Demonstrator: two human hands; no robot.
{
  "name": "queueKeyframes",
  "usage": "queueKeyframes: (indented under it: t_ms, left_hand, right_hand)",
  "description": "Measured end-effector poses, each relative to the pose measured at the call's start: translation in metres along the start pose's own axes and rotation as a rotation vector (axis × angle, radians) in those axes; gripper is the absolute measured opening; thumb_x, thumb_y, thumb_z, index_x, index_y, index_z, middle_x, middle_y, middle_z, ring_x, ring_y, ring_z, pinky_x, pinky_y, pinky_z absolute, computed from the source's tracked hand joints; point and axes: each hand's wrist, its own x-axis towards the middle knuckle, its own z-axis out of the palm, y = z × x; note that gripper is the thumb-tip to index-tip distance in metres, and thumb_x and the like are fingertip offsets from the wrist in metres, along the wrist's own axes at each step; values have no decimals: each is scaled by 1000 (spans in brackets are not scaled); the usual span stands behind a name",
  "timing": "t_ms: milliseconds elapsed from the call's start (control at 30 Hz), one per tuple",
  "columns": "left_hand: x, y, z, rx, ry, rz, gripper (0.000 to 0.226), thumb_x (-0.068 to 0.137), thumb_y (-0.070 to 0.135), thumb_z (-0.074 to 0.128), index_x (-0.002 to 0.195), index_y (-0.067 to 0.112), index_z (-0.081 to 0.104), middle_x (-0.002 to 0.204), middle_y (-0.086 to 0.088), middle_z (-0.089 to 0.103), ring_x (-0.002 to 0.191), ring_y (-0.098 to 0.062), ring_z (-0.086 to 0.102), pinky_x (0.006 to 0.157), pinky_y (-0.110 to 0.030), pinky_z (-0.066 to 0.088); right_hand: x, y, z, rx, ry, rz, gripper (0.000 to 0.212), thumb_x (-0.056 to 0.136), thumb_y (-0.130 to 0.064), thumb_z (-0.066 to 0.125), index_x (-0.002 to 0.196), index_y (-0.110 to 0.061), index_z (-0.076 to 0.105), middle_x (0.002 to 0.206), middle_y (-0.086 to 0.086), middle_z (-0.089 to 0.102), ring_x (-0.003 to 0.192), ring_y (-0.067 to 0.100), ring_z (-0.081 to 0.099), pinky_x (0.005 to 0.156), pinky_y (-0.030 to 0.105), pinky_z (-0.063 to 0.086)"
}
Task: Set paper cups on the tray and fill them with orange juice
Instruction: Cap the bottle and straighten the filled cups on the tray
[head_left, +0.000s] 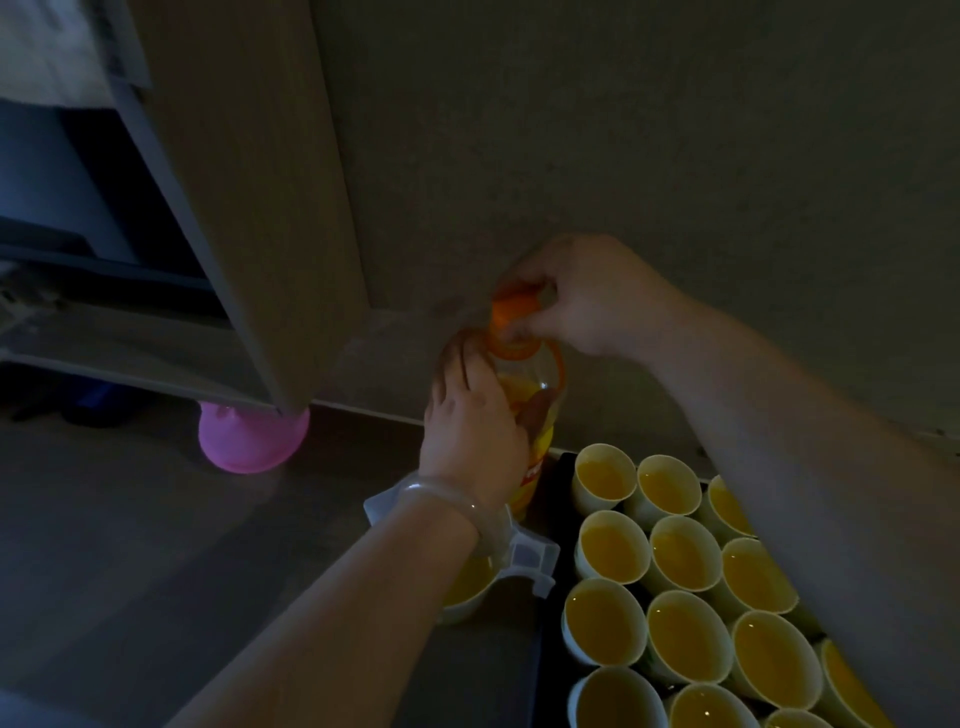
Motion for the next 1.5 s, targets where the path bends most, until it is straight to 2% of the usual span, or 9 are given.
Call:
queueKeyframes:
  t_ms: [133,400,600,700,833,967,1167,1333,1500]
  left_hand:
    - [0,-1,1,-8,31,8,86,87,54,51,150,18,4,155,-4,14,144,-21,15,115,-39,19]
    - [0,-1,-1,34,-28,-7,89,89,49,47,151,11,-4,158,-7,5,146,-22,6,118,-38,13]
    - [3,-5,1,0,8,23,84,88,48,52,150,16,4,156,-6,14,145,-22,14,118,-40,19]
    - [4,-7,4,34,16,21,84,88,49,50,150,16,4,155,-7,15,144,-22,16,118,-40,20]
    - [5,-7,4,111,-19,-3,89,86,53,42,150,14,-5,156,-8,10,145,-23,14,117,-37,17]
    - [4,-6,2,58,-23,11,87,88,51,46,150,16,-3,156,-7,11,145,-23,13,118,-39,18]
    - [5,-8,0,43,-23,35,86,90,49,50,150,16,0,156,-7,11,145,-22,12,118,-40,18]
    - [3,-9,1,3,-8,37,86,90,47,54,150,19,0,156,-4,11,145,-21,11,116,-38,16]
    - [4,-9,0,24,-30,27,87,90,48,52,151,16,-2,157,-6,9,146,-21,9,117,-38,15]
  right_hand:
    - [3,-2,-4,-12,-55,-3,45,79,-41,74,122,-28,64,122,-6,62,102,7,51,80,20,34]
    - [-2,-4,24,-164,175,-4,53,86,-55,58,116,-11,59,112,9,55,107,26,51,80,30,37]
    - [1,5,3,-183,-20,-127,51,83,-53,60,124,-22,61,128,4,60,122,25,49,104,39,39]
    - [2,1,3,-188,-30,-98,49,84,-50,61,124,-21,61,126,4,60,122,25,48,104,42,40]
    - [2,-3,8,-245,-9,-96,43,89,-43,58,121,-16,61,121,8,58,119,29,48,102,39,40]
    - [-1,-3,3,-204,-25,-77,37,90,-37,61,119,-14,61,117,9,59,110,25,53,81,27,37]
    - [1,-1,-1,-182,-77,-118,39,90,-28,61,126,-14,57,125,9,56,118,26,50,98,34,42]
    - [0,0,-9,-145,-139,-155,42,88,-15,61,130,-15,56,130,8,54,121,24,49,99,29,37]
    - [2,-1,-8,-117,-67,-137,43,87,-30,66,129,-24,59,126,3,55,117,21,51,95,29,40]
